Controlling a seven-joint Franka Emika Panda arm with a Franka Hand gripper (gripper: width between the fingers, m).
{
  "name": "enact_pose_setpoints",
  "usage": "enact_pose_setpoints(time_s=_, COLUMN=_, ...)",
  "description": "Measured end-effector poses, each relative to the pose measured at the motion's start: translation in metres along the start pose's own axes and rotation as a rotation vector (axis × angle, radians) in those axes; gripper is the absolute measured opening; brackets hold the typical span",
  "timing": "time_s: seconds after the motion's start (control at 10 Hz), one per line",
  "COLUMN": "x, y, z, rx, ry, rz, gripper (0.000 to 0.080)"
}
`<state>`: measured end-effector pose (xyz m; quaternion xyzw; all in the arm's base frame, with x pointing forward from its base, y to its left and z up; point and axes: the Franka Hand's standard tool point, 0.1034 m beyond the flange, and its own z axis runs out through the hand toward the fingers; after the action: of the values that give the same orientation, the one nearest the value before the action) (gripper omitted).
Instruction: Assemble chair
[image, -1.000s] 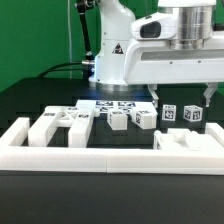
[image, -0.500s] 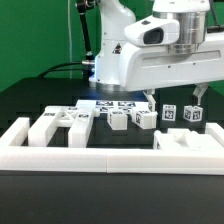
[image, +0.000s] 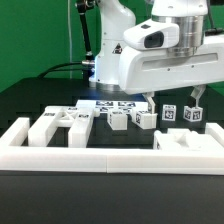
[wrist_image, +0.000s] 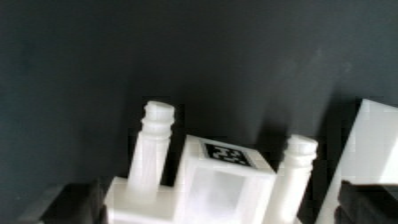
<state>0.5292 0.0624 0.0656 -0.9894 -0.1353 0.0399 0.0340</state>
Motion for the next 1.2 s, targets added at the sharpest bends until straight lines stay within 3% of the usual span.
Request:
enact_pose_setpoints(time_s=0.3, x=-0.033, y=0.006, z=-0.001, rx=-0.011, ry=0.01, rz=0.01, gripper=0.0649)
enact_pose_setpoints(time_s=0.8, x=-0.037, y=0.012, z=0.0, rx=-0.011, ry=0.013, rz=0.005, gripper=0.0649)
enact_pose_setpoints(time_s=0.9, x=-0.055, y=0.021, z=0.004, rx=-0.023, ry=0.022, rz=0.043, gripper=0.0649)
enact_pose_setpoints(time_s=1.0, x=-0.066, y=0.019, z=0.008, rx=-0.035, ry=0.016, rz=0.066, gripper=0.0649)
enact_pose_setpoints(time_s=1.2, x=-0.069, y=0.02, z=0.011, rx=-0.024, ry=0.0, rz=0.053, gripper=0.0649)
